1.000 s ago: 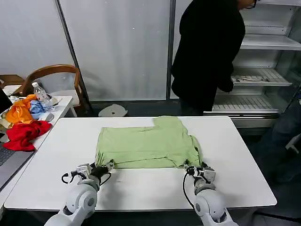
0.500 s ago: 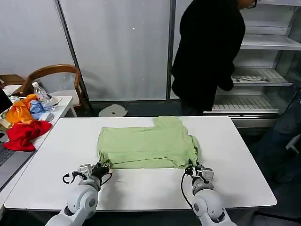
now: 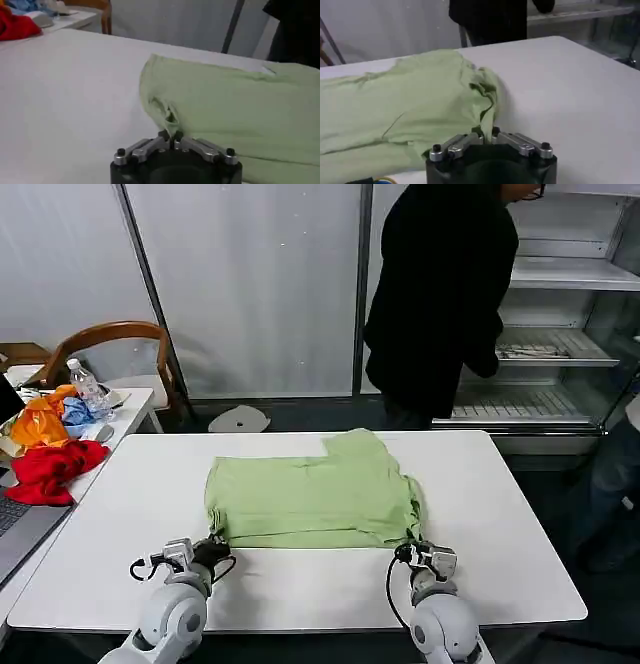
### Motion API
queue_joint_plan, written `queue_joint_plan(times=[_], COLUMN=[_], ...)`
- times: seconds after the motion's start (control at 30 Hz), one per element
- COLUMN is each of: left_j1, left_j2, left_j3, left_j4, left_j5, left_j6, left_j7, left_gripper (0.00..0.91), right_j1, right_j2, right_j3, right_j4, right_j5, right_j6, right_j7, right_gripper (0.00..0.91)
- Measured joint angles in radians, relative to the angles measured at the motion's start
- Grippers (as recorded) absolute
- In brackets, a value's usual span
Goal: Fold and organize the clothes.
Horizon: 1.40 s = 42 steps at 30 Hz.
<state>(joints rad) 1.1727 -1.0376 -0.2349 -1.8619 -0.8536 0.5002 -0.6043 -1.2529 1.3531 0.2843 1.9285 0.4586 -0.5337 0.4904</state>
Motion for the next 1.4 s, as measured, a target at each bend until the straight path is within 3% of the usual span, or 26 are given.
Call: queue_joint_plan(times=[0.8,1.4], left_j1=[0.304,0.411], left_j2=[0.006,0.036], left_j3=[-0.063,-0.091], left_j4=[-0.216,-0.284], left_j5=[0.085,0.095], left_j6=[-0.035,-0.035], left_j7=[-0.049,-0.064], left_gripper=[0.01,0.01], right_j1=[-0.246,-0.324], right_j2=[0.014,0.001], right_j3=[-0.023,-0.049], right_j4=[0.161,0.2], right_j5=[-0.057,-0.071], right_j6=[0.043,0.049], right_j7=[0.027,0.049], right_gripper=[0.0,0.0])
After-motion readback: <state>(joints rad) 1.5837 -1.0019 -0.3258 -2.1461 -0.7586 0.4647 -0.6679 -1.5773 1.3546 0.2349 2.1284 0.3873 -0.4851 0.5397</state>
